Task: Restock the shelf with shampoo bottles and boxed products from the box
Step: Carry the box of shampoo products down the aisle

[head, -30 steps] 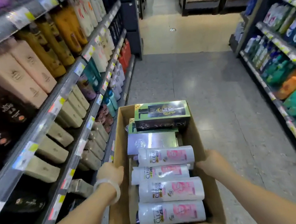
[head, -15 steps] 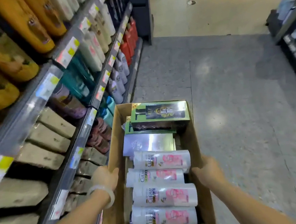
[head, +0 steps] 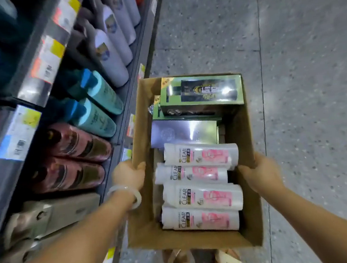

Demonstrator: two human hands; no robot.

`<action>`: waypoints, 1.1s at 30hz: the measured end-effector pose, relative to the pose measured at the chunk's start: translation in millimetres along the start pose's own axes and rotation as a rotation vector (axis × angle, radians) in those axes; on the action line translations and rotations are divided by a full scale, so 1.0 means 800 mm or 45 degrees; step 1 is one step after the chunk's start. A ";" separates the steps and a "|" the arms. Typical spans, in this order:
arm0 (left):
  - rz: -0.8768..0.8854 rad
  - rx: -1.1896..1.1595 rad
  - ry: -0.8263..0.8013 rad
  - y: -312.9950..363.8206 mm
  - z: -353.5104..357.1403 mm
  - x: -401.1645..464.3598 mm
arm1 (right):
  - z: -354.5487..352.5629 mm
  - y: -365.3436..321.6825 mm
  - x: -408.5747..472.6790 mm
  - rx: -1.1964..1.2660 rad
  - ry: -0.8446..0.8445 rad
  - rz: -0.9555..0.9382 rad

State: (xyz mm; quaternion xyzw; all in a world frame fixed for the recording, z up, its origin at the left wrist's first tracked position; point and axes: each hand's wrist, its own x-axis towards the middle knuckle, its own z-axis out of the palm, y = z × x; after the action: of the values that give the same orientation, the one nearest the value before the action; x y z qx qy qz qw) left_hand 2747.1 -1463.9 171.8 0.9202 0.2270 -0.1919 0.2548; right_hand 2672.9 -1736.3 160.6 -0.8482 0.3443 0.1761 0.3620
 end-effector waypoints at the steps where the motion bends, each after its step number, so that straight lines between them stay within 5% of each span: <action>1: 0.006 0.004 0.007 -0.004 0.019 0.022 | 0.015 0.005 0.023 -0.032 0.004 -0.004; 17: 0.092 0.065 0.045 -0.081 0.200 0.197 | 0.186 0.077 0.187 -0.086 0.045 0.094; 20: 0.079 0.138 -0.034 -0.069 0.193 0.193 | 0.173 0.068 0.186 -0.147 -0.076 0.095; 25: -0.250 0.153 -0.350 -0.029 0.152 0.148 | 0.116 0.021 0.152 -0.280 -0.331 0.354; 33: -0.294 0.001 -0.467 0.058 0.014 0.019 | -0.023 -0.160 0.096 -0.975 -0.478 -0.216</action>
State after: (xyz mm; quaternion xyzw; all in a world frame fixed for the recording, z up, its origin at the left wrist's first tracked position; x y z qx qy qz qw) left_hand 2780.8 -1501.1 173.9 0.8379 0.2806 -0.3839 0.2678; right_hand 2818.9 -1720.8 194.5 -0.8997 0.1113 0.4121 0.0907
